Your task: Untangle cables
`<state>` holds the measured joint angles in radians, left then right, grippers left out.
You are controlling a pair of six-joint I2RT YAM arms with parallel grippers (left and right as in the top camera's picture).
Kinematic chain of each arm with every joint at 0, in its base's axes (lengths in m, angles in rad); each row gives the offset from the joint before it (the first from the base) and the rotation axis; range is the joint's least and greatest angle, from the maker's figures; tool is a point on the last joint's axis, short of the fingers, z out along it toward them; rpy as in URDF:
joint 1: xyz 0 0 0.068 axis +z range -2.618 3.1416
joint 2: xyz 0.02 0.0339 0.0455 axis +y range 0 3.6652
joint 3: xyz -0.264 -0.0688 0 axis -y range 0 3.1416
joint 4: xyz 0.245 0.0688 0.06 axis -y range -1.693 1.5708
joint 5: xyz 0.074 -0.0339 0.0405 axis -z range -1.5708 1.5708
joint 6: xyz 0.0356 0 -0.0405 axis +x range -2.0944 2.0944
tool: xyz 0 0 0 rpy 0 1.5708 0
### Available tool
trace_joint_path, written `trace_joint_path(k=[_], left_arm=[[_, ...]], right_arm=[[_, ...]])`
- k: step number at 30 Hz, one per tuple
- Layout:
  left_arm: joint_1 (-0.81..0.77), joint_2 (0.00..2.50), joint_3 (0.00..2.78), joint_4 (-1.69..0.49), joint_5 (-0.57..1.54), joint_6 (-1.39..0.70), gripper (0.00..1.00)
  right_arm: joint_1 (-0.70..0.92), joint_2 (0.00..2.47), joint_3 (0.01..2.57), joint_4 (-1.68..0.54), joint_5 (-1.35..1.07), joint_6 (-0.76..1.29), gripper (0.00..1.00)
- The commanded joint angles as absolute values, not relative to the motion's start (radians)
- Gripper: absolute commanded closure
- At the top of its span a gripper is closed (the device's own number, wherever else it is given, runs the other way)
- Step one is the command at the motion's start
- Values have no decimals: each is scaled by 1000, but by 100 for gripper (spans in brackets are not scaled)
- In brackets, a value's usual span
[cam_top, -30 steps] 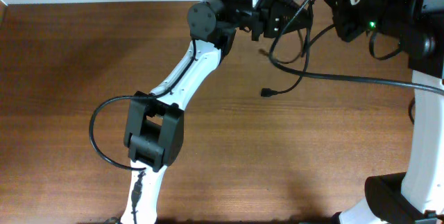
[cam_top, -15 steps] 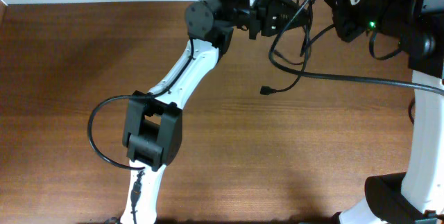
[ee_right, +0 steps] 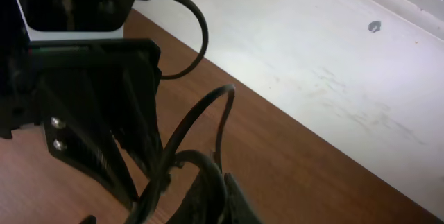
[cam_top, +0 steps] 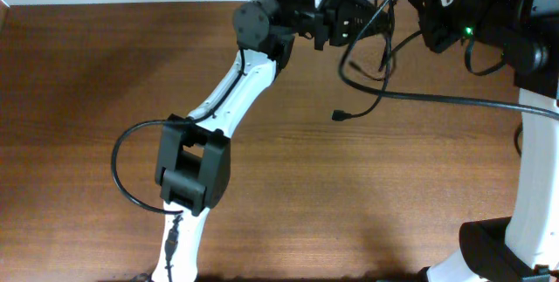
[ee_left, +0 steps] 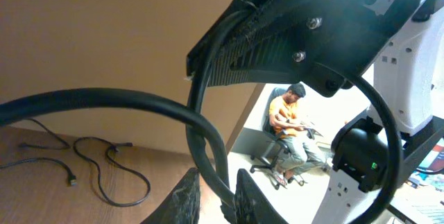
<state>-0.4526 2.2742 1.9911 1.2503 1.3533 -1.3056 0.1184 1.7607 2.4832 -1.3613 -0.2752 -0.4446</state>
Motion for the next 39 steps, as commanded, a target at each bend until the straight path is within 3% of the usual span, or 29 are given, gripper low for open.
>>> trace_joint_path(k=[1,3,4,5,16,27,29,39], left_arm=[[-451,2274,1991,1256,1344,-1294,83],[-449,2274,1991,1256,1342,-1294,87],[-449,2274,1991,1256,1342,-1294,97],[-449,2274,1991,1256,1342,-1294,100],[-433,2274,1991,1256,1373,-1287,100],[-233,2274,1991,1234,1456,-1344,100],[-255,2274,1991,1237,1444,-1347,100],[-352,2274,1991,1237,1443,-1332,100]], right_arm=[[117,1745,2490,-1363,-278,-436,96],[117,1745,2490,-1365,-278,-436,96],[117,1745,2490,-1365,-278,-436,96],[117,1745,2490,-1365,-278,-436,96],[115,1739,2490,-1377,-277,-435,96],[-110,1708,2490,-1360,-308,-271,96],[-105,1708,2490,-1356,-423,-279,96],[-9,1713,2490,-1379,-426,-279,96]])
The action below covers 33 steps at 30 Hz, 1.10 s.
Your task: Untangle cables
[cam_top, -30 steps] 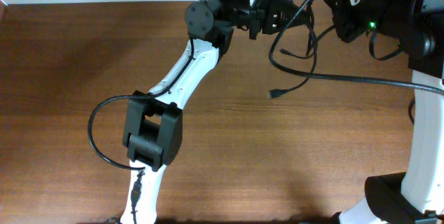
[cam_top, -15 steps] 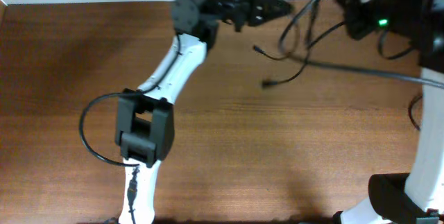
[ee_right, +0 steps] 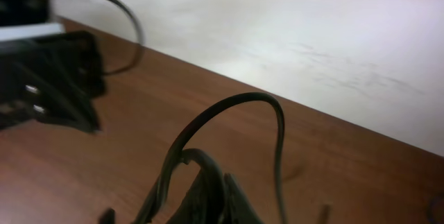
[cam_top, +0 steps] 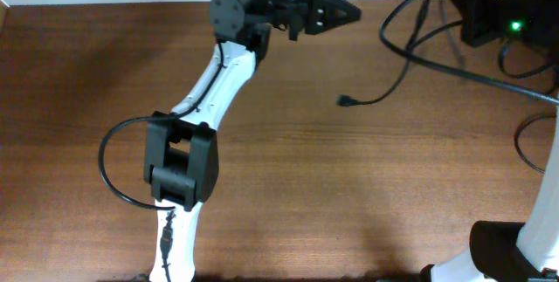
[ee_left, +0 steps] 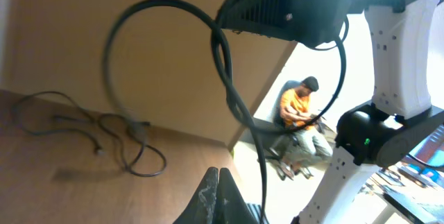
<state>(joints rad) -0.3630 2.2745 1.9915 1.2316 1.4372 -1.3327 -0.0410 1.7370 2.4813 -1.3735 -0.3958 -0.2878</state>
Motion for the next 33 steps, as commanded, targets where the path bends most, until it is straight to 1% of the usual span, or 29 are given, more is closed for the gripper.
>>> trace_joint_path(k=[1,8,17,18,19,21,24,27,28,30,33], left_arm=[[-352,2274,1991,1237,1443,-1332,100],[-352,2274,1991,1237,1444,-1332,100],[-352,2274,1991,1237,1442,-1332,100],[-354,2274,1991,1237,1439,-1332,100],[-353,2274,1991,1237,1439,-1332,100],[-353,2274,1991,1237,1440,-1332,100],[-353,2274,1991,1237,1440,-1332,100],[-354,2274,1991,1237,1439,-1333,100],[-356,2274,1991,1237,1439,-1340,100],[-358,2274,1991,1237,1436,-1354,100],[-372,2274,1991,1238,1430,-1376,100]], right_arm=[[2,1716,2490,-1385,-426,-279,96],[35,1774,2451,-1404,-400,-269,96],[35,1835,2438,-1400,-399,-114,96],[35,1839,2438,-1394,-386,-67,96],[34,1839,2438,-1382,-337,21,96],[34,1839,2438,-1372,-152,292,96],[33,1840,2438,-1412,101,679,96],[33,1839,2438,-1459,202,944,96],[33,1839,2438,-1483,221,1087,96],[33,1840,2438,-1489,223,1163,96],[33,1840,2438,-1490,222,1187,96]])
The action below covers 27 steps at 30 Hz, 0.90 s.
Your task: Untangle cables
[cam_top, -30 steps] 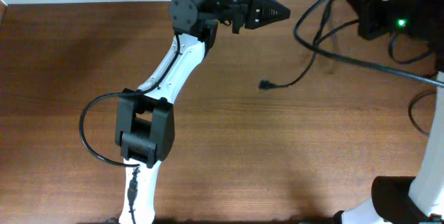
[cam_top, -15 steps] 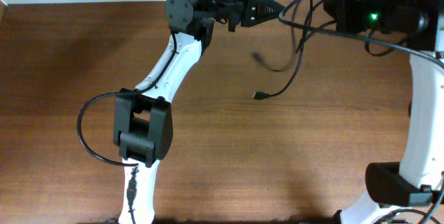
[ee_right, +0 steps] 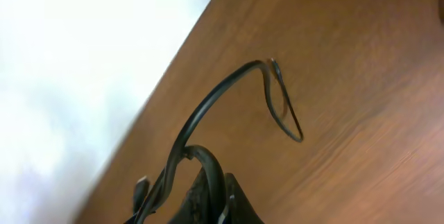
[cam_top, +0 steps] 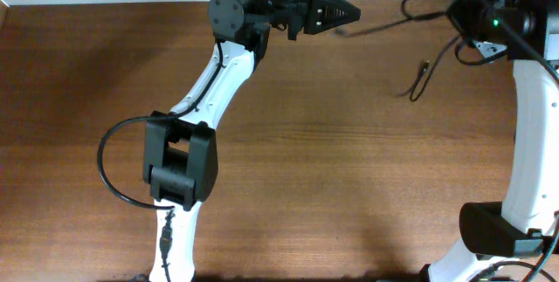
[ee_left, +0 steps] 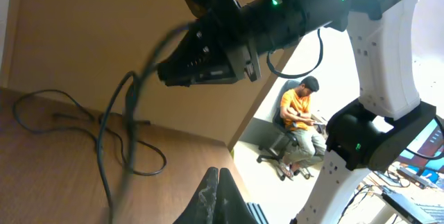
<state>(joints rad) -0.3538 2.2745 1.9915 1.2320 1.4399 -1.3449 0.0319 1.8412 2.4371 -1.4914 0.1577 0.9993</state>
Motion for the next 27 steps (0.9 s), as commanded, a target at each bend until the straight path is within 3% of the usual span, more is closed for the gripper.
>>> trace_joint_path(k=[1,7,15,20,24,27], left_arm=[[-383,2274,1991,1238,1425,-1376,100],[-494,2274,1991,1236,1379,-1291,100],[-522,2274,1991,1165,1328,-1187,100],[-475,2274,1991,1166,1336,-1092,97],[-411,2274,1991,1165,1356,-946,97],[-343,2274,2009,1166,1348,-990,100]], right_arm=[[33,1840,2438,-1493,222,1186,96],[34,1839,2438,-1514,206,1051,96],[65,1839,2438,-1515,133,861,96],[118,1839,2439,-1479,124,598,96],[118,1839,2439,-1470,112,570,96],[117,1839,2439,-1433,112,501,96]])
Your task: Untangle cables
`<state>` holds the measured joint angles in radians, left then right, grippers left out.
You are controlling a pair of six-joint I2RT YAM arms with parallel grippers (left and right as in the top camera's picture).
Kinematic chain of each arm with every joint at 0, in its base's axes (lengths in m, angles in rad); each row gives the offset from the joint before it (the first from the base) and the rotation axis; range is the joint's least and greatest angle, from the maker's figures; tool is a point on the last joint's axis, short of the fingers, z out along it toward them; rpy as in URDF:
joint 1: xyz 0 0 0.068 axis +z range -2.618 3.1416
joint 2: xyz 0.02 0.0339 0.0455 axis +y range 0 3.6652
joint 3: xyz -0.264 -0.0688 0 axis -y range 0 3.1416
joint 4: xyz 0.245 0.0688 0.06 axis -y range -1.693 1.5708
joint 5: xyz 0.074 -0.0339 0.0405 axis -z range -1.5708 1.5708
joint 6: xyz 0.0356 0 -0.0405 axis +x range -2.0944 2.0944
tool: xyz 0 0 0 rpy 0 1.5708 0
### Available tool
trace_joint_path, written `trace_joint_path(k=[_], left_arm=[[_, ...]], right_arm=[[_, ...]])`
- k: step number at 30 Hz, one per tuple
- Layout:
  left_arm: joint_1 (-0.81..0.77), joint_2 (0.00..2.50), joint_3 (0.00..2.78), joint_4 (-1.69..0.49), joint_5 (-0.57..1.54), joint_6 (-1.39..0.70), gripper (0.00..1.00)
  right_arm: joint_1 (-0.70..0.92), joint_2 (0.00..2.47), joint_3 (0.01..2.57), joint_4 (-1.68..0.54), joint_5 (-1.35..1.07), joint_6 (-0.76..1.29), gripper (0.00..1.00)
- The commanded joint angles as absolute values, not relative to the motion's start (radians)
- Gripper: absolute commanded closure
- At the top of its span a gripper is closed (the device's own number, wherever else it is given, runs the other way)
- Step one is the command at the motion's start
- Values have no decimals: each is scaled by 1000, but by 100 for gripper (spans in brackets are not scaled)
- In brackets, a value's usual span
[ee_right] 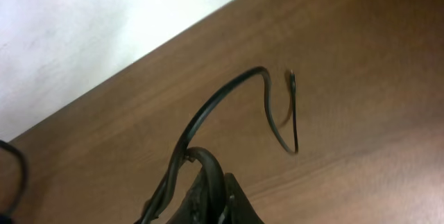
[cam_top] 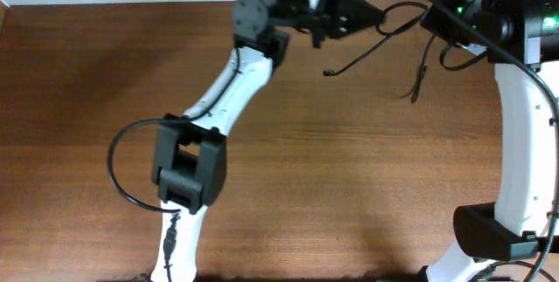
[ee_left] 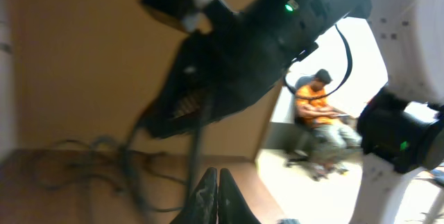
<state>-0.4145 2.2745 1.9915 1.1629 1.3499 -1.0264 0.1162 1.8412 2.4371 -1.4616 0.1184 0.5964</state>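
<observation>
Thin black cables [cam_top: 377, 41] hang between both grippers at the back of the wooden table [cam_top: 367, 168]. One plug end [cam_top: 327, 72] dangles left of the middle, and another strand [cam_top: 416, 85] hangs farther right. My right gripper [cam_top: 434, 18] [ee_right: 211, 196] is shut on a looped black cable [ee_right: 229, 93] whose tip [ee_right: 292, 80] curls above the wood. My left gripper [cam_top: 369, 11] [ee_left: 216, 182] is shut, fingertips pressed together with nothing showing between them. A blurred cable [ee_left: 195, 123] passes just before it, in front of the right arm's black head [ee_left: 236, 64].
A white wall [ee_right: 104, 23] runs along the table's far edge. The left arm [cam_top: 218, 99] stretches diagonally over the table from the front left, with its own cable loop [cam_top: 118, 173]. The right arm's white column [cam_top: 524, 142] stands at the right edge.
My left gripper has moved right, closer to the right gripper. A plug end now hangs lower, left of the middle. The right gripper still holds its cable.
First both grippers were close together at the back, left fingers open around a cable, right shut on one. Then the left was shut and they stood apart, the cables going with the right. They were wider apart still, and now the left is nearer again.
</observation>
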Motion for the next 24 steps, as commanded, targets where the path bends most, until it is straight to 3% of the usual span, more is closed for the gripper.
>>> trace_joint_path(k=[1,16,19,20,22,24], left_arm=[[-331,2274,2017,1166,1360,-1004,100],[-410,2274,2040,1165,1426,-970,96],[-406,2274,2040,1166,1442,-971,81],[-405,2274,2040,1166,1451,-971,57],[-405,2274,2040,1166,1472,-970,55],[-404,2274,2040,1166,1486,-971,59]], right_arm=[[115,1839,2439,-1423,112,501,96],[129,1839,2438,-1392,4,475,96],[129,1839,2438,-1395,4,474,96],[129,1839,2438,-1396,4,468,96],[129,1839,2438,-1398,4,467,96],[129,1839,2438,-1396,4,466,96]])
